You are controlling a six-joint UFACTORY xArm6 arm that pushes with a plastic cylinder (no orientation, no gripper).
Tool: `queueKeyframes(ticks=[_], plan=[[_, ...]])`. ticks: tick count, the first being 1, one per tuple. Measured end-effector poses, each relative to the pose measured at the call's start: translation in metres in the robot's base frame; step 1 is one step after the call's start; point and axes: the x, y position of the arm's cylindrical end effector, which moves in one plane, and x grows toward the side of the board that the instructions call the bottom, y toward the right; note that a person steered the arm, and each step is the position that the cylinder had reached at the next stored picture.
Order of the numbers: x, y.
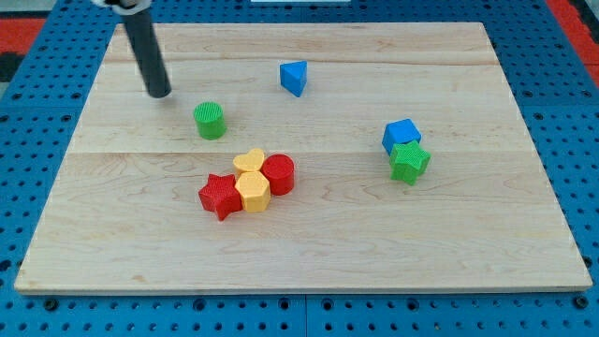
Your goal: Slide the green circle to the center of the board
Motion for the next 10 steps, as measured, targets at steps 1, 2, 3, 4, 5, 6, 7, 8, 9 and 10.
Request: queueKeyframes(ticks=[1,2,3,4,5,6,7,8,9,10], plan=[[0.033,0.004],[0.051,0.02],[0.049,0.027],[0.042,0.032],[0.041,0.05],[0.041,0.073],[0.041,0.097],[0.041,0.129],[0.041,0.159],[0.05,0.177]])
